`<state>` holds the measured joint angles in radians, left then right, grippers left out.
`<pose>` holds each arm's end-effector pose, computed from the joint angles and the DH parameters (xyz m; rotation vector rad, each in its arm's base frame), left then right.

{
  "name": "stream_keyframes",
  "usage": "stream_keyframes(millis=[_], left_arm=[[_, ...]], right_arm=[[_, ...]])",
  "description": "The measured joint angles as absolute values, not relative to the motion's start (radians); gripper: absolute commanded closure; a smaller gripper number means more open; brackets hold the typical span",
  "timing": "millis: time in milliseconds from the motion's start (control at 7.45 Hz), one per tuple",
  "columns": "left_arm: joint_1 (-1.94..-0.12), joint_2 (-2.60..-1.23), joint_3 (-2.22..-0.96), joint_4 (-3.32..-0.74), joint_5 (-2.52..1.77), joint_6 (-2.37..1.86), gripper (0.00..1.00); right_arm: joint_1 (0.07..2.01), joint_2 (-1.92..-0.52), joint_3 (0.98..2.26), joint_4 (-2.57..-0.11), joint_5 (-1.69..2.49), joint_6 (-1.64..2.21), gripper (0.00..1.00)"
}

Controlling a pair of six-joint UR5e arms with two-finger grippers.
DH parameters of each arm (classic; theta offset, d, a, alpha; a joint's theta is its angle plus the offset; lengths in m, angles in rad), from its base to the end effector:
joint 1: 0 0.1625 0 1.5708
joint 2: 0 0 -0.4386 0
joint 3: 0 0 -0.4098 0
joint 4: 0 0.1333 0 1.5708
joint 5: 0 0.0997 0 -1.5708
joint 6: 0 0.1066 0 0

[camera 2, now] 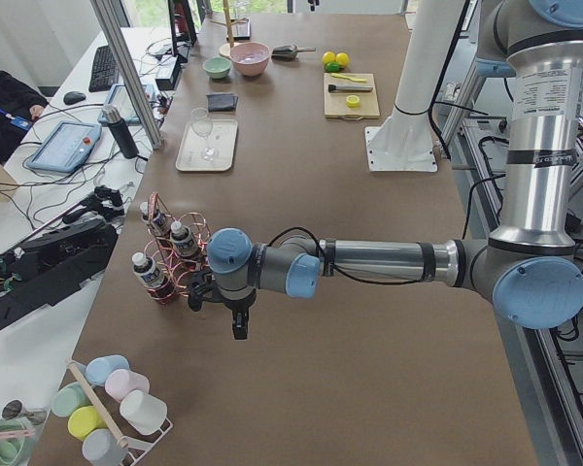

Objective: Take tea from basket to plate

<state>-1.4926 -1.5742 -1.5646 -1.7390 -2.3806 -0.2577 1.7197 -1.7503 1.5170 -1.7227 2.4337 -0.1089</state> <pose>-0.0152 -0.5245 0.6583 0.0190 0.8229 -0.1023 0.1091 -0.3747 0.7905 -0.2485 -0.8918 0.2032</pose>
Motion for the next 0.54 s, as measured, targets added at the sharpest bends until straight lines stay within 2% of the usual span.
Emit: stream_keyframes(millis=[537], left_arm=[[-1.493, -1.578, -1.566, -1.74, -2.381, -0.258, 0.02]], right_arm=[[1.721, -1.75, 1.511, -1.723, 2.434, -0.11, 0.0]])
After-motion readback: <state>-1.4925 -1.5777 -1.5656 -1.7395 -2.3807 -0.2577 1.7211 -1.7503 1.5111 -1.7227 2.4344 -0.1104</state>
